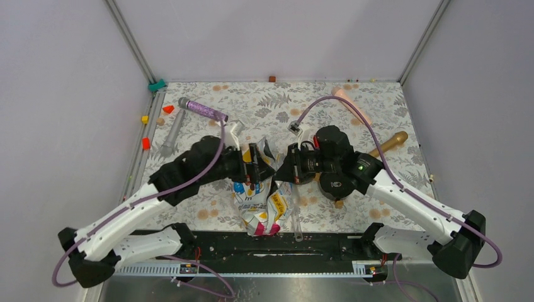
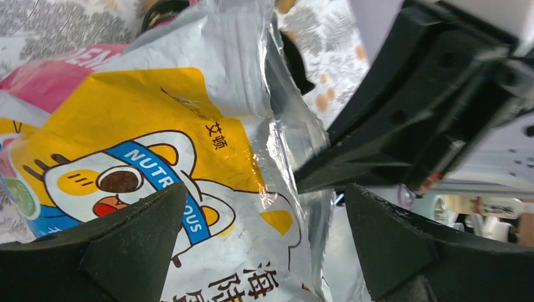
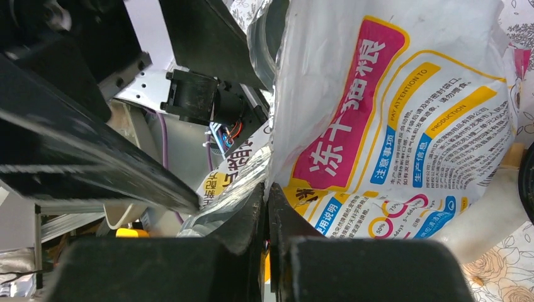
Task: Serve the pet food
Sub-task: Open the pet food bag at the center of the board.
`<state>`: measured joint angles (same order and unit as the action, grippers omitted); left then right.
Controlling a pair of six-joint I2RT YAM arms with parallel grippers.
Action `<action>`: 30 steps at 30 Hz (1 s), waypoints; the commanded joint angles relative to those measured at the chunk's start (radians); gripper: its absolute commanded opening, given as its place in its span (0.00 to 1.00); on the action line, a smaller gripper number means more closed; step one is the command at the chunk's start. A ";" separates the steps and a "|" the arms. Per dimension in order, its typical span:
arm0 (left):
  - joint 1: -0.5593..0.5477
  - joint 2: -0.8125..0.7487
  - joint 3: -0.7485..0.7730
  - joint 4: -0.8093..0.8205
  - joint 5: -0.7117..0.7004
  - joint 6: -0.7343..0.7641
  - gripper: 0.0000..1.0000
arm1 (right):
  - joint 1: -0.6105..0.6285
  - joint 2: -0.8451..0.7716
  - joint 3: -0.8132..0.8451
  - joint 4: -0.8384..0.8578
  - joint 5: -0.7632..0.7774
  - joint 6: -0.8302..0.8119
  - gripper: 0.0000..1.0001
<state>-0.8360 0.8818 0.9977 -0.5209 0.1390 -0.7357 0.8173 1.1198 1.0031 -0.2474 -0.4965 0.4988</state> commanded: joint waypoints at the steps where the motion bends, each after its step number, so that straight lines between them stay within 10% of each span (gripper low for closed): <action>1: -0.123 0.113 0.154 -0.162 -0.298 -0.066 0.99 | 0.014 -0.063 -0.001 0.106 -0.140 0.035 0.00; 12: -0.238 0.257 0.240 -0.258 -0.431 -0.123 0.59 | 0.014 -0.137 -0.016 0.008 -0.027 -0.027 0.00; 27: -0.309 0.356 0.260 -0.224 -0.332 -0.111 0.53 | 0.014 -0.125 -0.005 -0.009 0.012 -0.042 0.00; 30: -0.331 0.398 0.287 -0.220 -0.311 -0.096 0.34 | 0.014 -0.124 0.002 -0.029 0.030 -0.046 0.00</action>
<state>-1.1439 1.2213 1.2297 -0.7830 -0.1925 -0.8471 0.8154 1.0294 0.9615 -0.3092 -0.3882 0.4488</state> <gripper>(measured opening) 0.478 0.022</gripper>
